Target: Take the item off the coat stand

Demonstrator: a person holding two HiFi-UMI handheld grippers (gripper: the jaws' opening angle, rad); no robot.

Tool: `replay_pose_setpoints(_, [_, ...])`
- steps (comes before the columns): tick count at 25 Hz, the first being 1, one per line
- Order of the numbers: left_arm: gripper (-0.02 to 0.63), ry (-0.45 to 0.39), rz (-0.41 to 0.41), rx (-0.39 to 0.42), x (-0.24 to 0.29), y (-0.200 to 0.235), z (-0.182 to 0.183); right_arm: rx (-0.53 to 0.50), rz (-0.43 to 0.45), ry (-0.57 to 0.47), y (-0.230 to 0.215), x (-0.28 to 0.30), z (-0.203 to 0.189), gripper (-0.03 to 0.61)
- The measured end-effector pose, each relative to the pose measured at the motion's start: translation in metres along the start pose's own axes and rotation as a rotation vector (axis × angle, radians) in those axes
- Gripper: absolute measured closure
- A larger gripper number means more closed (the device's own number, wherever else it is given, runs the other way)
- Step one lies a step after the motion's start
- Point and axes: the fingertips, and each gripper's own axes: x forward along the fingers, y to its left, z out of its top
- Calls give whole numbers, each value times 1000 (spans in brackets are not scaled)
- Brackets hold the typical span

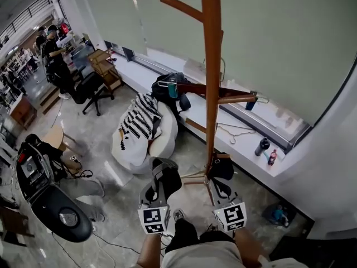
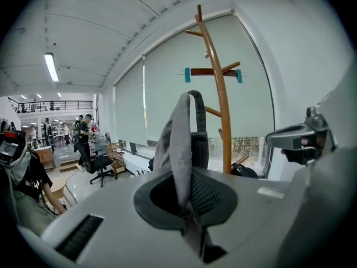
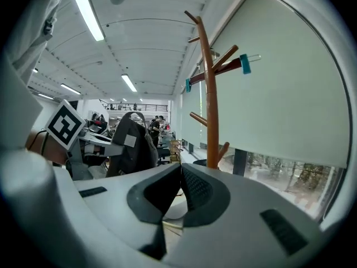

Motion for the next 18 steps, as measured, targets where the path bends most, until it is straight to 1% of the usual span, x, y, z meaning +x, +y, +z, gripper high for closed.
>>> replay_pose_setpoints(2, [594, 4, 1, -4, -3, -13, -8, 13, -8, 8, -10, -8, -11, 574])
replay_pose_setpoints(4, [594, 14, -8, -11, -4, -27, -7, 21, -14, 8, -23, -15, -12, 574])
replay_pose_setpoints(6, [594, 31, -30, -1, -9, -36, 0, 32, -26, -12, -25, -21, -3, 574])
replay_pose_setpoints(9, [594, 2, -77, 31, -12, -48, 12, 37, -57, -32, -24, -32, 8, 574])
replay_pose_setpoints(11, [594, -6, -112, 36, -12, -54, 18, 34, -86, -40, -25, -36, 15, 574])
replay_pose_setpoints(15, [594, -47, -145, 51, -20, -50, 38, 15, -131, -91, -17, -40, 40, 574])
replay_pose_setpoints(18, [594, -59, -172, 51, -32, -48, 45, 3, -158, -109, -8, -44, 53, 574])
